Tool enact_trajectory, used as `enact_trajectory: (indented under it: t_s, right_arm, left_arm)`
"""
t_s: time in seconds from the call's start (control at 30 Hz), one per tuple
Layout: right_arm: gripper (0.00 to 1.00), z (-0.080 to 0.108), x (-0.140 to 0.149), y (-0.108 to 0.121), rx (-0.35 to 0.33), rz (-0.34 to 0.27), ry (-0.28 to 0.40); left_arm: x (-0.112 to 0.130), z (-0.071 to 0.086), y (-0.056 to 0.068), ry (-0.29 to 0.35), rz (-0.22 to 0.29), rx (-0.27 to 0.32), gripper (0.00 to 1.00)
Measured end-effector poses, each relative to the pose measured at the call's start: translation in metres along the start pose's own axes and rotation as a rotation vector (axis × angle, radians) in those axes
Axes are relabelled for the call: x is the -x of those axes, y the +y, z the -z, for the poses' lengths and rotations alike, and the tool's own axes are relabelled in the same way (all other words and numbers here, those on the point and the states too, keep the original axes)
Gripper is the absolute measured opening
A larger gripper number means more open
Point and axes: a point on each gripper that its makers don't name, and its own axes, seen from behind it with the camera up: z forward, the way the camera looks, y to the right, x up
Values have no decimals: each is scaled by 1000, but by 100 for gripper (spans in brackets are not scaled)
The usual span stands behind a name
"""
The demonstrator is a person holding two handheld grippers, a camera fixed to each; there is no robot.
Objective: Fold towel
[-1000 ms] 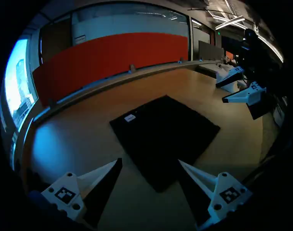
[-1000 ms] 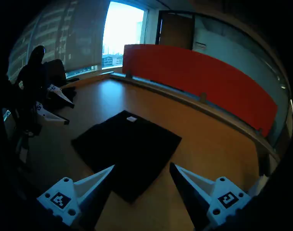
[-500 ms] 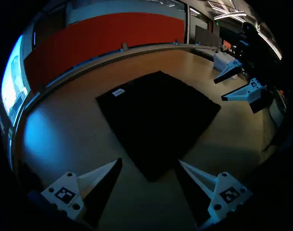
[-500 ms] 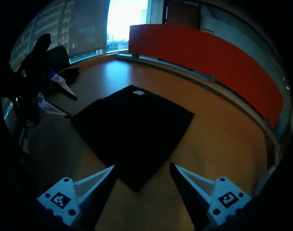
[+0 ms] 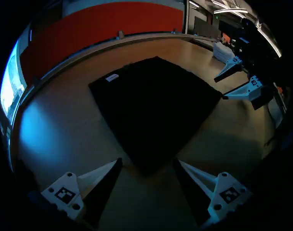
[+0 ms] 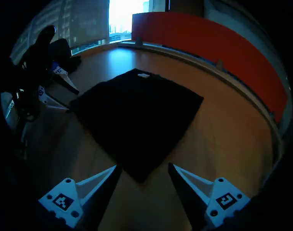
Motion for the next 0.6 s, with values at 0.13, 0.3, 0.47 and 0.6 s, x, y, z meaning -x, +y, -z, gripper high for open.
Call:
enact_trajectory:
  t_s: [0.13, 0.3, 0.47, 0.6]
  right_arm:
    - [91, -1, 4, 0, -8, -10, -11]
    - [86, -2, 8, 0, -22, -15, -19]
    - [80, -2, 14, -1, -41, -19, -35]
    - [74, -3, 15, -1, -50, -13, -38]
  left_arm:
    - [0, -2, 1, -4, 3, 2, 96]
    - [0, -2, 3, -9, -5, 7, 94]
    - [0, -3, 4, -13, -10, 12, 92]
    - [0, -3, 4, -17, -12, 14, 89]
